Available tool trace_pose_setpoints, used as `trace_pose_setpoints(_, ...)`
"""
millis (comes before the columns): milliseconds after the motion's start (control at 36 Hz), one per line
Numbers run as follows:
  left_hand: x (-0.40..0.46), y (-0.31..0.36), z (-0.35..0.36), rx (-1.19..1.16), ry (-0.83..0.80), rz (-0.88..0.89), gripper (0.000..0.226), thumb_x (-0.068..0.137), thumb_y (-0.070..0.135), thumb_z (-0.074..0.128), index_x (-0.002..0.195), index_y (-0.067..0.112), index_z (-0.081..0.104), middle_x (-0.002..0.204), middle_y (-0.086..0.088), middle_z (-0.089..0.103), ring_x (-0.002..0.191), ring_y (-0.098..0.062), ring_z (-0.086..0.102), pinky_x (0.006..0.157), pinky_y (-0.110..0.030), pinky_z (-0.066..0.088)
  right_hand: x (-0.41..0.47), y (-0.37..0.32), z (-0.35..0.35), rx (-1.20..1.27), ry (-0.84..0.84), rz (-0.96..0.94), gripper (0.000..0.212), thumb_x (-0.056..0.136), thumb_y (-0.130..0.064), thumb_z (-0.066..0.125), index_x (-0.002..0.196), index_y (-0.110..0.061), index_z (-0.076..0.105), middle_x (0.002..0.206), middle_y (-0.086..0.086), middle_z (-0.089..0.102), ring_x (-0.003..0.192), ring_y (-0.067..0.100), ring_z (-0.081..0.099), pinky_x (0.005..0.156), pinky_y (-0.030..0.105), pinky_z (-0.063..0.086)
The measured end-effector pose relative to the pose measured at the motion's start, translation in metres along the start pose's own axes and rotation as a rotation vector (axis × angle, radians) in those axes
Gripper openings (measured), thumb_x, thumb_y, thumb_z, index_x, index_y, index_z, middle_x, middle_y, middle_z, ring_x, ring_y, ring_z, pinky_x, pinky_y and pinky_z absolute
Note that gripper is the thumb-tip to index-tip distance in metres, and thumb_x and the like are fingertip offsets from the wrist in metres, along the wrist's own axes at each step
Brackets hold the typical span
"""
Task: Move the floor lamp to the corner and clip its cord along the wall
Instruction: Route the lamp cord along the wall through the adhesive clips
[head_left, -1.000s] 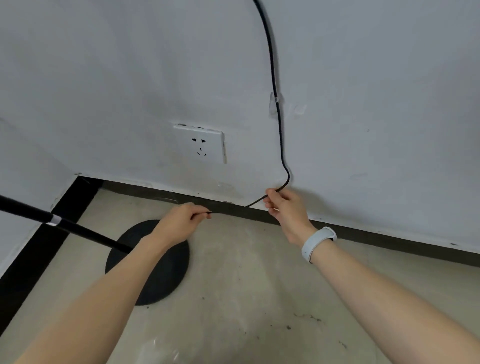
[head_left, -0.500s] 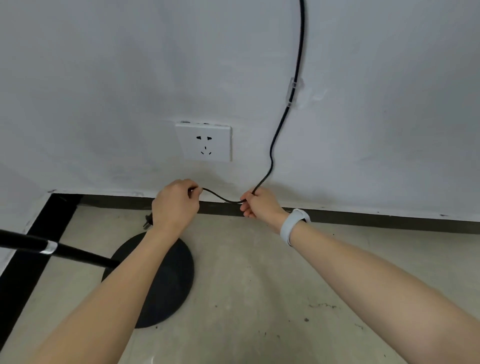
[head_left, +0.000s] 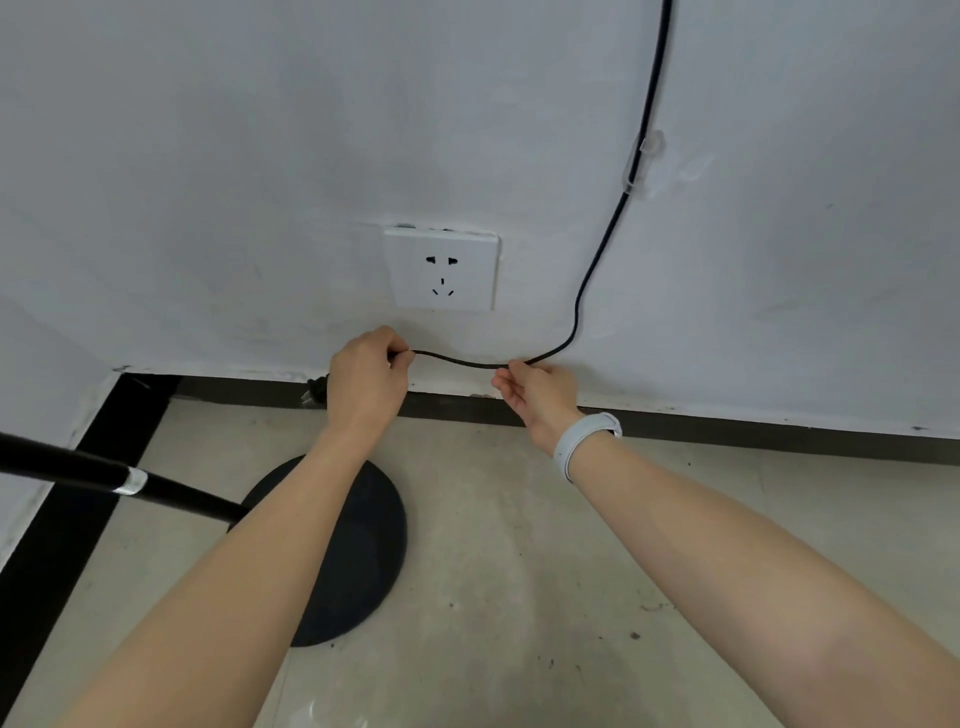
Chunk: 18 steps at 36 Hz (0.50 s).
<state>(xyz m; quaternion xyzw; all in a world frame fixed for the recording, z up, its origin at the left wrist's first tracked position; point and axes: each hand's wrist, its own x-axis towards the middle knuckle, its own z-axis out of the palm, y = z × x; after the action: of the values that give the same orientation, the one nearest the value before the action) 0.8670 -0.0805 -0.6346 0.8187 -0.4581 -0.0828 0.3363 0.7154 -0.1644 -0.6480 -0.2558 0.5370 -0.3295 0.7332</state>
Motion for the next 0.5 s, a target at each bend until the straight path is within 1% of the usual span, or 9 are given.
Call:
trace_pose_setpoints(83, 0.005, 0.004, 0.007, 0.012, 0.026, 0.012, 0.007, 0.086, 0.006, 0.062, 0.082, 0.001, 0.064, 0.083, -0.015, 0.069, 0.077, -0.030, 0.061, 0.074, -0.042, 0.051, 0.004, -0.002, -0.002, 0.061, 0.020, -0.004, 0.016, 0.089, -0.001, 0.052, 0.073, -0.002, 0.052, 0.074, 0.012, 0.060, 0.065, 0.019, 0.062, 0.048, 0.013, 0.053)
trace_pose_setpoints(167, 0.007, 0.005, 0.013, 0.025, 0.020, 0.026, 0.007, 0.086, 0.005, 0.062, 0.080, 0.000, 0.064, 0.082, -0.016, 0.069, 0.076, -0.031, 0.061, 0.073, -0.043, 0.051, 0.006, -0.003, -0.003, 0.122, 0.028, 0.018, 0.015, 0.089, -0.001, 0.051, 0.074, -0.001, 0.052, 0.076, 0.012, 0.060, 0.068, 0.019, 0.062, 0.052, 0.015, 0.055)
trace_pose_setpoints(250, 0.006, 0.002, 0.017, 0.038, 0.002, 0.016, 0.009, 0.085, 0.005, 0.062, 0.079, -0.001, 0.064, 0.080, -0.016, 0.070, 0.074, -0.030, 0.062, 0.070, -0.041, 0.051, 0.008, -0.001, -0.004, 0.126, 0.040, 0.020, 0.014, 0.088, 0.000, 0.052, 0.074, -0.001, 0.052, 0.077, 0.013, 0.060, 0.069, 0.020, 0.062, 0.059, 0.018, 0.055)
trace_pose_setpoints(417, 0.001, -0.005, 0.023, 0.095, -0.071, -0.010, 0.008, 0.084, 0.005, 0.062, 0.080, 0.000, 0.067, 0.081, -0.015, 0.071, 0.074, -0.031, 0.061, 0.063, -0.033, 0.045, 0.011, -0.002, -0.007, 0.110, 0.088, -0.005, 0.019, 0.088, 0.002, 0.050, 0.070, -0.001, 0.052, 0.074, 0.013, 0.059, 0.066, 0.019, 0.061, 0.053, 0.014, 0.055)
trace_pose_setpoints(500, -0.001, -0.004, 0.028, 0.115, -0.121, -0.012, 0.008, 0.085, 0.006, 0.062, 0.082, 0.002, 0.068, 0.082, -0.014, 0.071, 0.076, -0.032, 0.062, 0.064, -0.032, 0.044, 0.014, -0.002, -0.012, 0.067, 0.108, -0.019, 0.022, 0.088, 0.003, 0.050, 0.067, -0.002, 0.052, 0.073, 0.012, 0.059, 0.065, 0.019, 0.061, 0.055, 0.015, 0.055)
